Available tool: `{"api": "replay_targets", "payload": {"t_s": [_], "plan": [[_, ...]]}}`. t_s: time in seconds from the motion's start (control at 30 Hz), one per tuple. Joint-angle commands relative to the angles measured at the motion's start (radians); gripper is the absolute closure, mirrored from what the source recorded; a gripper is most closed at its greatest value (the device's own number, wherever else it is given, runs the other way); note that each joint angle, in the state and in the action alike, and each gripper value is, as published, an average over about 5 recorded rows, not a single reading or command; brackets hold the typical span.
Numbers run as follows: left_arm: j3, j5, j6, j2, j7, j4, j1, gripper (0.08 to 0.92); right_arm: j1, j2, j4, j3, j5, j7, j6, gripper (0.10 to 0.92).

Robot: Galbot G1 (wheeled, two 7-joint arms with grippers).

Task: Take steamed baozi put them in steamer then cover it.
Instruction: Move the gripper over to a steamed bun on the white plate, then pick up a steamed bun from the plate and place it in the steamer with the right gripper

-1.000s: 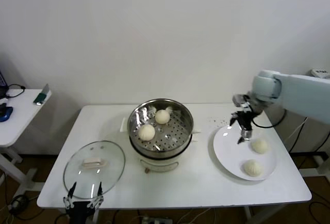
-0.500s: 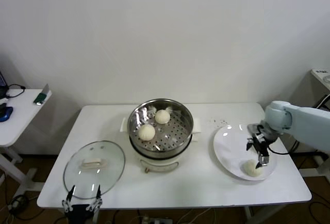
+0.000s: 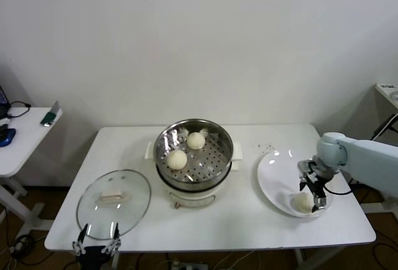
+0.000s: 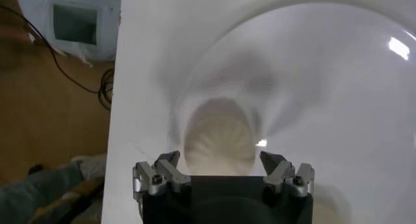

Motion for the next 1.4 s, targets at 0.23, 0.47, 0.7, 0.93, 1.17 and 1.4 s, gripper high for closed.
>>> {"api": "replay_targets", "payload": {"t_s": [0.23, 0.47, 0.7, 0.93, 1.17, 1.4], "plan": [[-0.001, 0.001, -0.002, 0.0, -0.003, 0.006, -0.001, 0.177, -0.021, 0.017, -0.024, 0.004, -0.021, -0.006, 0.012, 0.275], [-0.001, 0.002, -0.002, 0.0, -0.005, 0.004, 0.0, 0.177, -0.004, 0.032, -0.036, -0.002, -0.02, -0.013, 0.026, 0.315], [-0.001, 0.002, -0.003, 0.001, -0.005, 0.006, 0.002, 0.177, 0.04, 0.061, -0.067, 0.025, -0.026, -0.019, 0.134, 0.338], [0.005, 0.007, 0.0, -0.002, -0.007, -0.001, 0.0, 0.177, 0.212, 0.17, -0.082, 0.035, -0.097, -0.082, 0.376, 0.338], [0.003, 0.018, 0.002, -0.004, -0.007, -0.002, 0.007, 0.177, 0.401, 0.302, -0.066, 0.046, -0.201, -0.126, 0.61, 0.334], [0.002, 0.014, 0.002, -0.002, -0.007, 0.0, 0.013, 0.177, 0.487, 0.442, -0.055, 0.069, -0.21, -0.138, 0.757, 0.332]]}}
